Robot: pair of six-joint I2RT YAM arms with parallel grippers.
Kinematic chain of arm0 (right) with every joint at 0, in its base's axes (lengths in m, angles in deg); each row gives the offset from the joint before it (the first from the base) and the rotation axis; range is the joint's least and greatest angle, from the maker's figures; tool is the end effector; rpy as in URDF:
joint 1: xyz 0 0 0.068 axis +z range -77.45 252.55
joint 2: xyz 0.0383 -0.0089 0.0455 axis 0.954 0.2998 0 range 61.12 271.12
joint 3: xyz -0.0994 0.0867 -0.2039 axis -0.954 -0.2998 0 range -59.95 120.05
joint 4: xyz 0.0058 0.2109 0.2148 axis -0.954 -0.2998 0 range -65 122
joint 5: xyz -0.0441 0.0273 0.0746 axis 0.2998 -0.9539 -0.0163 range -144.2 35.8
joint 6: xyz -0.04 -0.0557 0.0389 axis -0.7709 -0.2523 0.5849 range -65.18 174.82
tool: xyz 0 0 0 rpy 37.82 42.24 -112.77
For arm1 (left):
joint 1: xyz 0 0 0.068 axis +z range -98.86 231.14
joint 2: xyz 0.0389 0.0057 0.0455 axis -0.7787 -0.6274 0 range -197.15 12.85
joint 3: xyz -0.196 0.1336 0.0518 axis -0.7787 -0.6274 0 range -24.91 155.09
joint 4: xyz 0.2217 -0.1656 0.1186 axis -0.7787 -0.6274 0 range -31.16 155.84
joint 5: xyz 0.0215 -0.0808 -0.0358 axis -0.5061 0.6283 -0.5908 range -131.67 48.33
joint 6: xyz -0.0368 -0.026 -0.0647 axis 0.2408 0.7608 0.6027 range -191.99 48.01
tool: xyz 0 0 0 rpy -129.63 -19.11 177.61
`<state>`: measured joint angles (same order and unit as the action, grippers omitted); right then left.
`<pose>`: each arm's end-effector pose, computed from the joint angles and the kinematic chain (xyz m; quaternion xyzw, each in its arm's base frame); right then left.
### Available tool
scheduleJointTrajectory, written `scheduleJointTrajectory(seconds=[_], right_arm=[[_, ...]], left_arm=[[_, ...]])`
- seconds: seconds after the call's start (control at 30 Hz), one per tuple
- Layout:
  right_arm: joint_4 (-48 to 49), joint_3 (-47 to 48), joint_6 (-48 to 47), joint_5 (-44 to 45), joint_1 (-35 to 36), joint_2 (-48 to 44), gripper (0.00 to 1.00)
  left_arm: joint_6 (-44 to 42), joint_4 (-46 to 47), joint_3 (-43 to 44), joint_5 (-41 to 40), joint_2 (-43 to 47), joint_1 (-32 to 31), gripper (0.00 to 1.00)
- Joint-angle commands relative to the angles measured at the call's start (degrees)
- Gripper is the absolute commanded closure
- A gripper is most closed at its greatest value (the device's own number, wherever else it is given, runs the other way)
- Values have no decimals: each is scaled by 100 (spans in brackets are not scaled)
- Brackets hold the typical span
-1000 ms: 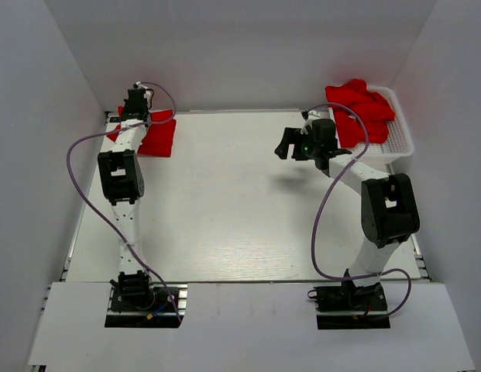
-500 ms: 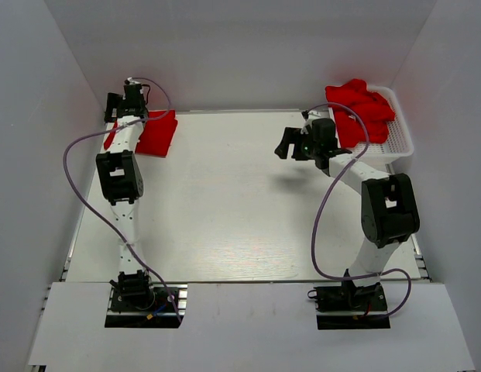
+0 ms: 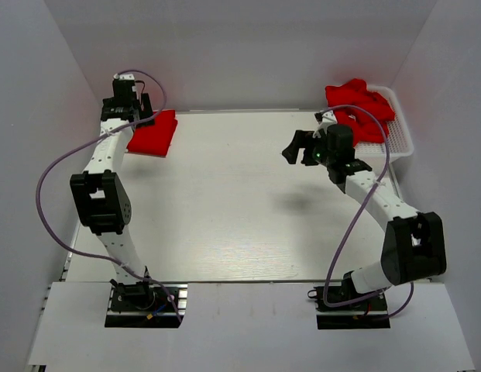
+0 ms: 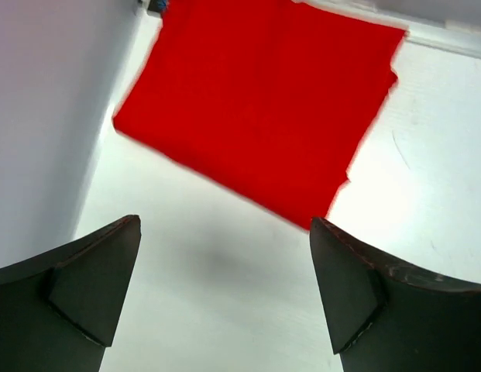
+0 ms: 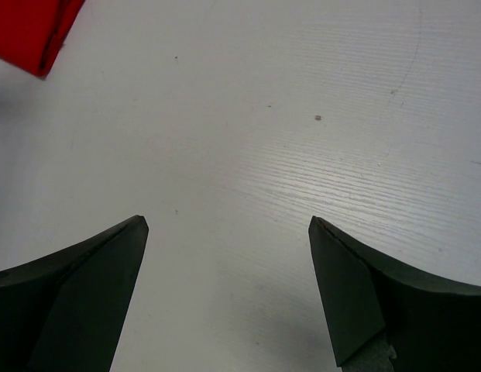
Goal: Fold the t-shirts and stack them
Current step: Put the neatly folded tshirt into the corner of the board with the left arm
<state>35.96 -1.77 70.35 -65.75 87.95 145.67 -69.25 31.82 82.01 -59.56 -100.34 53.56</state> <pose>0.3929 0.1221 0.2181 -0.0550 0.8269 0.2281 0.5110 0.5076 0.0421 0.2663 -0.1056 0.8925 0.1399 0.4156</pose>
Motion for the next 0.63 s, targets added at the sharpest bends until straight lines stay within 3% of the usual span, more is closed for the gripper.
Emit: scheduleJointTrajectory(seconds=[0.0, 0.27, 0.47, 0.6], right_arm=[[-72, -174, -94, 161, -2, -386, 10], [-63, -245, -15, 83, -19, -563, 10], [-10, -236, 135, 48, -11, -536, 10], [7, -289, 108, 30, -19, -519, 10]], left_arm=[[429, 228, -914, 488, 779, -101, 0], [542, 36, -1137, 558, 1184, -101, 0], [648, 624, -2015, 928, 1808, -101, 0], [649, 739, -2157, 989, 2011, -101, 0]])
